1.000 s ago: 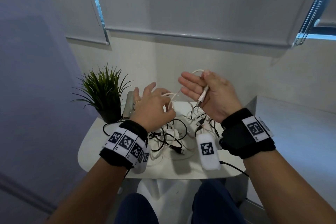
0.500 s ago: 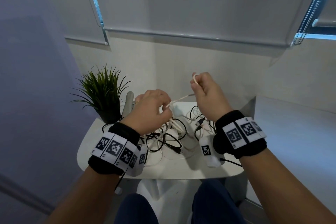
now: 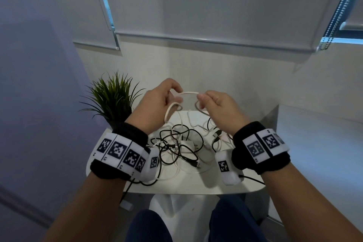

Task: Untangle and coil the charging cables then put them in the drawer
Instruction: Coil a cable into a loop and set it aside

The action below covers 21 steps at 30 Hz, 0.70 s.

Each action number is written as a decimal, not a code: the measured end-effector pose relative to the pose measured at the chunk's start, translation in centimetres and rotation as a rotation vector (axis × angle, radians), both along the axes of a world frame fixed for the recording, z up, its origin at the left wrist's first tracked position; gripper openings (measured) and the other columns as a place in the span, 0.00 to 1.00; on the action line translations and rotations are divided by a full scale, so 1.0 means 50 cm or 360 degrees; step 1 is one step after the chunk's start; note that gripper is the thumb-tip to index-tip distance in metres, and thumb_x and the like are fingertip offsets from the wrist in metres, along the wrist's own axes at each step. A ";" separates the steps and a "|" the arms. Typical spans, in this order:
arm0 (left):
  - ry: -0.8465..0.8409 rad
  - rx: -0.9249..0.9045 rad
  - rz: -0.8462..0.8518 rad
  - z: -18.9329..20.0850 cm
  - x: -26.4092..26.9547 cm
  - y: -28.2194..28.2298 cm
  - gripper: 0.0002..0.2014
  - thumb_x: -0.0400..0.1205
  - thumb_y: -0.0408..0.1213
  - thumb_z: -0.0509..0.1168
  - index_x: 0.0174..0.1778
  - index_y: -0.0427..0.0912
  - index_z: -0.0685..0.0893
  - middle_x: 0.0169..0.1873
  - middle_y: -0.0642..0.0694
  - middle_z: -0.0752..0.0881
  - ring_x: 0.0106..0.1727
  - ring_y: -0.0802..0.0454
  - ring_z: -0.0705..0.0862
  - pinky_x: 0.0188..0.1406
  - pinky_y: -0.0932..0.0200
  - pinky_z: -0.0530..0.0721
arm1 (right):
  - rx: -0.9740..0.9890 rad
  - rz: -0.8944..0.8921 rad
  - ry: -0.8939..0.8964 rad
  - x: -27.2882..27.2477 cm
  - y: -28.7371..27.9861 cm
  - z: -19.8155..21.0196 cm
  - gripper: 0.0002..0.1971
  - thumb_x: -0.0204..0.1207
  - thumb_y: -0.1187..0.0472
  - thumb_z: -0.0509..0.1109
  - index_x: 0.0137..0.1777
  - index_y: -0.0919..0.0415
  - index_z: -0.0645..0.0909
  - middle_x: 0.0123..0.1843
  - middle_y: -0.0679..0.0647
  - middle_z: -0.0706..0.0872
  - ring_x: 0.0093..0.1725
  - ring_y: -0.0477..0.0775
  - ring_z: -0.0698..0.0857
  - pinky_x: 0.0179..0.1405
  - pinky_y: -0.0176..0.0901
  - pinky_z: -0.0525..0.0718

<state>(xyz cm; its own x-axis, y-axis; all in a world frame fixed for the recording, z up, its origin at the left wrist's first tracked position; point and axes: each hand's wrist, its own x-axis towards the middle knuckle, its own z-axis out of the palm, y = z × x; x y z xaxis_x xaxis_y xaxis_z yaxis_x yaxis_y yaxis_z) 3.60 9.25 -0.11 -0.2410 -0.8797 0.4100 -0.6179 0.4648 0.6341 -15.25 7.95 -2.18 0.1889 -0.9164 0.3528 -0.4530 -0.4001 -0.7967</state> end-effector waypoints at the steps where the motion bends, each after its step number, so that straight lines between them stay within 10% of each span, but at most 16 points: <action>1: -0.0094 0.0105 -0.0024 -0.006 0.002 -0.001 0.07 0.78 0.46 0.68 0.48 0.58 0.77 0.24 0.59 0.78 0.27 0.62 0.77 0.42 0.51 0.80 | 0.0009 -0.0039 -0.0081 -0.005 -0.004 -0.002 0.18 0.84 0.53 0.60 0.31 0.54 0.77 0.20 0.44 0.74 0.20 0.41 0.69 0.23 0.34 0.68; 5: -0.0363 0.0309 0.0013 -0.024 0.014 -0.003 0.04 0.77 0.44 0.70 0.39 0.57 0.81 0.21 0.59 0.76 0.29 0.57 0.75 0.60 0.38 0.75 | 0.0047 -0.0127 -0.0340 -0.027 -0.016 -0.004 0.18 0.85 0.50 0.57 0.33 0.55 0.74 0.24 0.53 0.68 0.26 0.53 0.66 0.29 0.45 0.66; 9: -0.0470 0.0214 0.0081 -0.010 0.026 0.000 0.07 0.78 0.39 0.69 0.35 0.52 0.81 0.25 0.54 0.78 0.28 0.57 0.75 0.42 0.56 0.76 | 0.0078 -0.0110 -0.0564 -0.036 -0.020 0.003 0.18 0.85 0.52 0.55 0.33 0.56 0.72 0.20 0.42 0.66 0.22 0.48 0.64 0.28 0.45 0.65; 12: -0.0439 -0.0003 0.0259 0.002 0.039 -0.008 0.02 0.80 0.38 0.68 0.41 0.48 0.82 0.30 0.50 0.83 0.31 0.53 0.81 0.36 0.55 0.81 | 0.0119 -0.0114 -0.0824 -0.040 -0.021 0.018 0.19 0.86 0.56 0.53 0.32 0.56 0.69 0.17 0.41 0.65 0.18 0.43 0.62 0.24 0.41 0.64; 17: 0.0382 -0.0249 0.0513 0.000 0.020 -0.019 0.04 0.82 0.37 0.65 0.46 0.42 0.78 0.32 0.48 0.85 0.32 0.48 0.86 0.33 0.54 0.86 | 0.0204 -0.0048 -0.1291 -0.031 -0.016 0.054 0.18 0.87 0.59 0.50 0.35 0.59 0.70 0.18 0.46 0.64 0.18 0.45 0.60 0.20 0.37 0.66; 21: 0.0095 -0.0215 0.0481 -0.025 -0.009 -0.032 0.08 0.83 0.39 0.63 0.41 0.40 0.79 0.31 0.48 0.85 0.30 0.46 0.86 0.34 0.45 0.88 | 0.0212 0.0052 -0.1471 -0.019 -0.008 0.072 0.17 0.87 0.61 0.49 0.37 0.60 0.71 0.20 0.49 0.69 0.19 0.47 0.64 0.22 0.39 0.65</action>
<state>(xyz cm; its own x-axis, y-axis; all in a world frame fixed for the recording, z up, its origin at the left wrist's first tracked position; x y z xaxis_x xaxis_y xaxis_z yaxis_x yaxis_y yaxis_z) 3.15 7.63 -1.36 0.0506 -0.8445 0.5331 -0.7041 0.3484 0.6187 -16.21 7.57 1.39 -0.0881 -0.9593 0.2682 0.3936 -0.2808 -0.8753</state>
